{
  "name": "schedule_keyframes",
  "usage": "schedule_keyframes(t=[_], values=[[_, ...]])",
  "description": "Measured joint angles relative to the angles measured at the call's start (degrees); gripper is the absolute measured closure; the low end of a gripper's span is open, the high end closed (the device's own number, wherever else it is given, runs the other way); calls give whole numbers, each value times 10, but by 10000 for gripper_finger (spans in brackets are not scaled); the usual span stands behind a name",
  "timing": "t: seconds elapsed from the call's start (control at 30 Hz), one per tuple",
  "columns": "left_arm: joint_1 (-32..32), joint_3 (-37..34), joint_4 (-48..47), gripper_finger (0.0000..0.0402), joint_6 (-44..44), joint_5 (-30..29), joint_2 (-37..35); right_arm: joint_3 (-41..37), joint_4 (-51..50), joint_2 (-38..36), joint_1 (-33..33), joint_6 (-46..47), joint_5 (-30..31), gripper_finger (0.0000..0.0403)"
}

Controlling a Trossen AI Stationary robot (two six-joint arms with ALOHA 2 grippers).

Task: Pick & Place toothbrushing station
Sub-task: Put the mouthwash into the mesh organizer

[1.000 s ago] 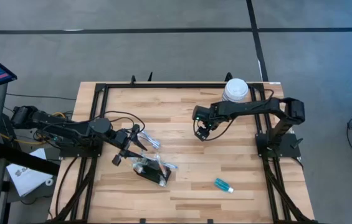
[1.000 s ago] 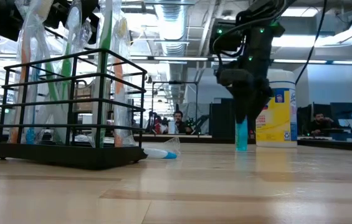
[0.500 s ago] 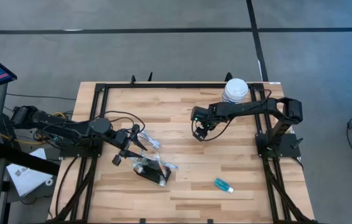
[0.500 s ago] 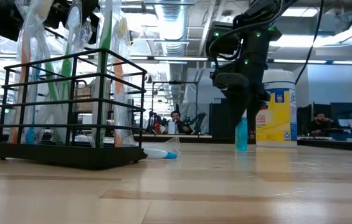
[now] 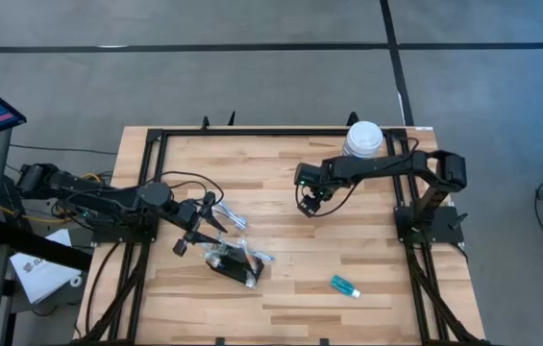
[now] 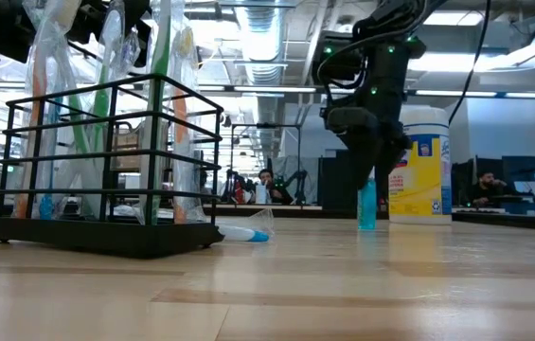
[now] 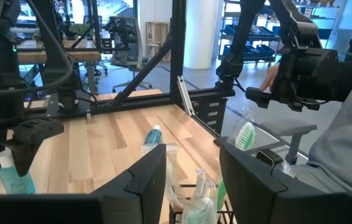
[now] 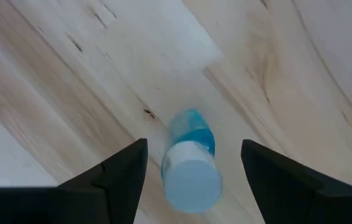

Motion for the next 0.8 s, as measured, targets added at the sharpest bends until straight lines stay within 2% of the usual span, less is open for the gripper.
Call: schedule_keyframes(t=[0.8], values=[[0,0,0,256,0,0,0,20,-18,6,1,13,-15,224]])
